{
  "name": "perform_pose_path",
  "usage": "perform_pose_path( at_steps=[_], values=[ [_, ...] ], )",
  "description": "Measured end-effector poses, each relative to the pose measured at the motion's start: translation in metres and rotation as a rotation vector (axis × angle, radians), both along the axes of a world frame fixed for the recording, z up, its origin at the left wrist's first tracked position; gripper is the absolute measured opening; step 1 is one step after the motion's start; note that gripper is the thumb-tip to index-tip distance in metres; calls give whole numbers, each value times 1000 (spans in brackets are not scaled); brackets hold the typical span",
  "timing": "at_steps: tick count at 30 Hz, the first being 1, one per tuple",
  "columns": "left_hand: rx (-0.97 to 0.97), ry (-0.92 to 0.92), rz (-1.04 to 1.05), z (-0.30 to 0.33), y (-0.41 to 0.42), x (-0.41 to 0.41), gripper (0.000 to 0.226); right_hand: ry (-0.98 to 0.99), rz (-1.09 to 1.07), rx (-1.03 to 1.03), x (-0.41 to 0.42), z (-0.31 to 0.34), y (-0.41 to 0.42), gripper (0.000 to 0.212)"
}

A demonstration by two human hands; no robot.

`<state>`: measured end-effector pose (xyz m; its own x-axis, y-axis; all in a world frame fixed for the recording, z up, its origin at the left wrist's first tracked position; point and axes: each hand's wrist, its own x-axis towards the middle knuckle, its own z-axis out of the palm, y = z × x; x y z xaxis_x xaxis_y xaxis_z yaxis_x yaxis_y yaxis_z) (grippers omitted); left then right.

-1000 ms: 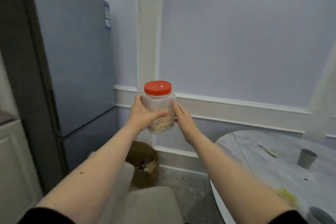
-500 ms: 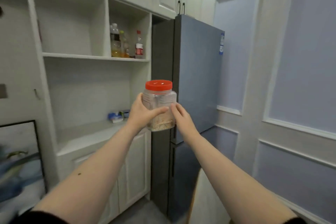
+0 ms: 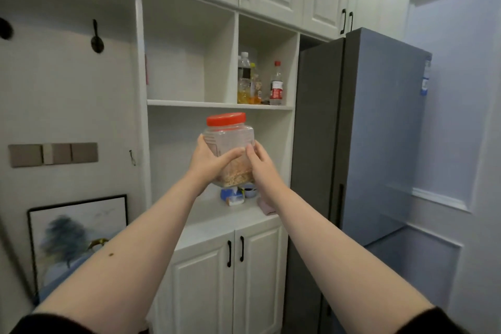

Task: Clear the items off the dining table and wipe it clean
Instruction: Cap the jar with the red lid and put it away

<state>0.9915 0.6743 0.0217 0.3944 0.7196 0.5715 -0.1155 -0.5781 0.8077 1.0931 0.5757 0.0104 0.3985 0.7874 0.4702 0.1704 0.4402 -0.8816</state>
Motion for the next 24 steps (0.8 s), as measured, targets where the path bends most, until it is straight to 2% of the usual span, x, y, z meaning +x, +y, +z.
perform_pose_path(
  at_steps=[5, 9, 17, 20, 24],
  values=[
    [50, 35, -1, 15, 77, 33, 95, -9, 40, 7, 37, 19, 65, 33],
    [98, -21, 15, 41, 122, 66, 93, -45, 101, 29, 83, 47, 122, 33],
    [228, -120, 9, 148, 209, 116, 61, -80, 119, 92, 138, 151, 247, 37],
    [270, -81, -28, 179, 242, 126, 34, -89, 129, 102, 148, 180, 288, 35],
    [268, -14, -51, 200, 297, 138, 47, -111, 109, 125, 161, 200, 333, 33]
  ],
)
